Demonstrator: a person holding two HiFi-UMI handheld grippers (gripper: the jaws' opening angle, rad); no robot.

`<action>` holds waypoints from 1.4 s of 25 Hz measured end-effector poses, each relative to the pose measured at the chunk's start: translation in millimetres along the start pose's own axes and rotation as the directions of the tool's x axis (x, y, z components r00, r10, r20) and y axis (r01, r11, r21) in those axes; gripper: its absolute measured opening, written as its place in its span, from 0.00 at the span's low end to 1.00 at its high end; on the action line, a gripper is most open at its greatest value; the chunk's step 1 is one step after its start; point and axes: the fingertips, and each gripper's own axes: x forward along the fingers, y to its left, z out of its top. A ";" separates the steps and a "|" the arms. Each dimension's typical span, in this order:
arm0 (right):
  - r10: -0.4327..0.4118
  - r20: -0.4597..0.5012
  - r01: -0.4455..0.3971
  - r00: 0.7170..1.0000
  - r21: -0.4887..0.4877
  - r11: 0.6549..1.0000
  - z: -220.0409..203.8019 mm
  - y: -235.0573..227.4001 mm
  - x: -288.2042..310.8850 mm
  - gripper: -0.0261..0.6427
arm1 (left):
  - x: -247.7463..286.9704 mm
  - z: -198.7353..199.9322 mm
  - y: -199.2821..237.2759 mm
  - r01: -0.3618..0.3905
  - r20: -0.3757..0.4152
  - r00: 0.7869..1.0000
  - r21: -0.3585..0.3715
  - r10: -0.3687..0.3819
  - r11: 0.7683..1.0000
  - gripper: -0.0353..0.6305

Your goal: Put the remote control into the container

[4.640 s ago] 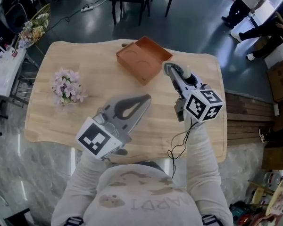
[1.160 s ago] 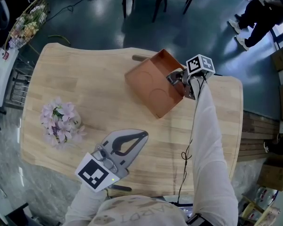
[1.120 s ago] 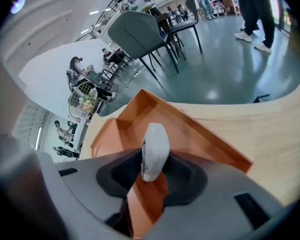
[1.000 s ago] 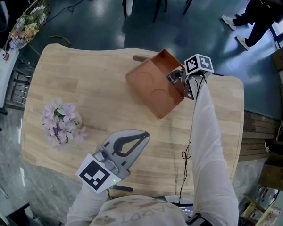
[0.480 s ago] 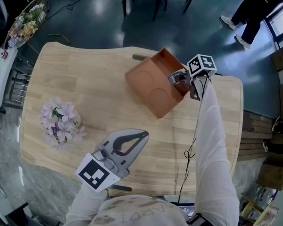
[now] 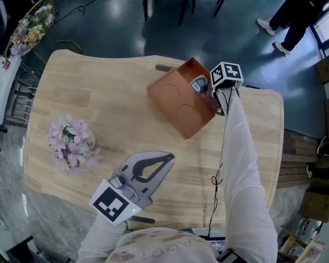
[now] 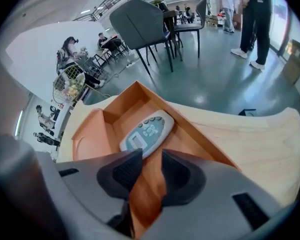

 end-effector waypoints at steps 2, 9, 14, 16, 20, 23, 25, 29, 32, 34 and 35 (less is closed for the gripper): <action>-0.020 0.007 0.020 1.000 -0.024 1.000 1.1 0.0 -0.8 0.14 | -0.8 -0.2 1.0 -0.001 -0.001 1.000 0.003 0.001 1.000 0.07; 0.039 0.170 -0.003 0.985 -0.209 0.978 11.0 23.5 -8.4 0.07 | -1.1 1.5 -1.0 0.000 -0.002 1.000 0.005 0.000 1.000 0.07; 0.123 0.485 0.015 0.866 -0.271 0.963 19.8 46.5 -52.2 0.06 | -1.8 5.1 -7.3 0.001 -0.003 1.000 0.024 0.000 1.000 0.07; 0.188 0.604 -0.006 0.774 -0.290 0.957 13.6 58.9 -82.1 0.06 | -1.3 7.9 -12.2 0.003 0.003 1.000 0.028 -0.003 1.000 0.07; 0.280 0.735 0.035 0.618 -0.382 0.924 -32.2 90.6 -146.9 0.06 | -3.0 16.8 -26.3 0.006 0.030 1.000 0.030 -0.007 1.000 0.07; 0.363 0.771 0.061 0.523 -0.459 0.886 -84.1 122.6 -195.4 0.06 | -6.0 23.9 -38.6 0.003 0.043 0.999 0.040 -0.004 0.999 0.07; 0.409 0.782 0.054 0.470 -0.488 0.871 -118.2 141.2 -226.0 0.06 | -7.2 29.1 -46.2 0.001 0.053 0.999 0.052 -0.003 0.999 0.07; 0.476 0.799 0.020 0.367 -0.519 0.855 -176.0 169.4 -284.9 0.06 | -10.1 39.3 -64.3 0.003 0.067 0.998 0.091 -0.009 0.996 0.07; 0.506 0.800 0.019 0.323 -0.540 0.842 -217.0 184.8 -319.4 0.06 | -16.1 45.4 -85.6 0.011 0.078 0.997 0.115 -0.020 0.993 0.07; 0.513 0.800 0.046 0.312 -0.552 0.833 -243.1 193.6 -336.7 0.06 | -20.3 49.9 -101.2 0.018 0.083 0.996 0.133 -0.029 0.991 0.07; 0.514 0.800 0.060 0.310 -0.556 0.829 -255.5 197.7 -343.4 0.06 | -22.3 52.3 -109.0 0.022 0.085 0.996 0.142 -0.034 0.990 0.07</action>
